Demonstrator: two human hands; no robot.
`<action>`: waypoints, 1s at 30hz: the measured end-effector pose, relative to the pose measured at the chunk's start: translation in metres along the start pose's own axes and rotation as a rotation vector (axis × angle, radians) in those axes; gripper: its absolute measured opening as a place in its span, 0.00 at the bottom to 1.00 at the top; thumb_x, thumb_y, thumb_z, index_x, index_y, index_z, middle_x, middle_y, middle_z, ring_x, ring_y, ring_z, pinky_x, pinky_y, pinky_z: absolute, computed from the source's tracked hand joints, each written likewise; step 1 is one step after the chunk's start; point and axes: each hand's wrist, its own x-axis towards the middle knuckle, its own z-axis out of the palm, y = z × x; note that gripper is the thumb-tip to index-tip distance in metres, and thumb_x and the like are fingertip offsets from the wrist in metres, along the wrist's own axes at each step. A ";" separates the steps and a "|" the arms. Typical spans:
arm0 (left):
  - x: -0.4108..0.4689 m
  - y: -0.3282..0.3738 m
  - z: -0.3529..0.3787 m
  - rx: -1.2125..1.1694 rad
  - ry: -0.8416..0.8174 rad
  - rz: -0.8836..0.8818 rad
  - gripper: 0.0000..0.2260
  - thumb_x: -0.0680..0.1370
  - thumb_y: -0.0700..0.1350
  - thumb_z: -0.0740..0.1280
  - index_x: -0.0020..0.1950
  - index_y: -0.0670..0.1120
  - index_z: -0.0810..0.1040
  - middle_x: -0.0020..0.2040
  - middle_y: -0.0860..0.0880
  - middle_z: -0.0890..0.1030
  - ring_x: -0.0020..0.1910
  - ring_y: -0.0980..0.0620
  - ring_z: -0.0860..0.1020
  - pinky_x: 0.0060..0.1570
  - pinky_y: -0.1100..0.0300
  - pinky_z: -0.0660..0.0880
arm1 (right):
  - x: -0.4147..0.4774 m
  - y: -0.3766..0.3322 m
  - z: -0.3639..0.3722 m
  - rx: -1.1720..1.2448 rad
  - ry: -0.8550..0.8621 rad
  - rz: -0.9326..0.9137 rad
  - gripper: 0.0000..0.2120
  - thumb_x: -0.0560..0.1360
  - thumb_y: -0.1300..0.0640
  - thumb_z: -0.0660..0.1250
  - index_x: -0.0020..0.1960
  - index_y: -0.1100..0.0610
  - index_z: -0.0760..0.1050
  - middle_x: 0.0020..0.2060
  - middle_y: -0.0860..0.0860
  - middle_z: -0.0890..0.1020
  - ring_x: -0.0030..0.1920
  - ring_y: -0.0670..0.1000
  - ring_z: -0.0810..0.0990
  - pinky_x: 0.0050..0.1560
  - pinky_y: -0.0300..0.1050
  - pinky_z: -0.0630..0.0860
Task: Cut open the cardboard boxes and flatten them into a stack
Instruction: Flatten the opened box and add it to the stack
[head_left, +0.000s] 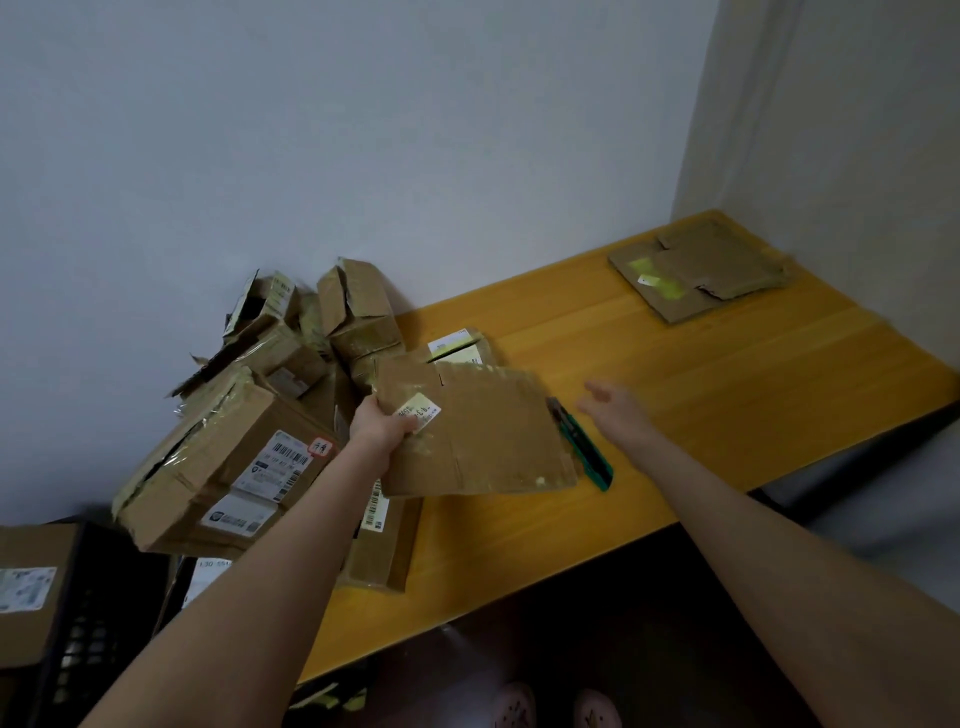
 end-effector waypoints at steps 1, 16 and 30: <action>-0.003 -0.004 0.005 0.015 0.003 -0.003 0.27 0.74 0.39 0.72 0.71 0.43 0.67 0.64 0.41 0.75 0.61 0.41 0.75 0.61 0.44 0.73 | -0.002 0.002 0.009 -0.097 -0.031 -0.042 0.22 0.80 0.53 0.62 0.73 0.54 0.66 0.73 0.51 0.66 0.71 0.54 0.66 0.63 0.48 0.68; -0.007 -0.034 0.121 0.046 0.008 -0.047 0.24 0.76 0.40 0.69 0.70 0.45 0.67 0.65 0.42 0.75 0.63 0.41 0.74 0.58 0.51 0.71 | -0.001 0.066 0.043 -0.784 -0.342 -0.140 0.31 0.81 0.47 0.58 0.79 0.47 0.48 0.78 0.49 0.47 0.77 0.59 0.40 0.75 0.57 0.52; 0.013 -0.079 0.154 0.972 -0.054 0.524 0.29 0.82 0.54 0.52 0.79 0.53 0.40 0.80 0.49 0.42 0.78 0.45 0.40 0.74 0.43 0.40 | 0.042 0.081 0.078 -1.028 -0.174 -0.409 0.32 0.79 0.37 0.49 0.78 0.45 0.40 0.77 0.54 0.37 0.76 0.60 0.34 0.74 0.60 0.36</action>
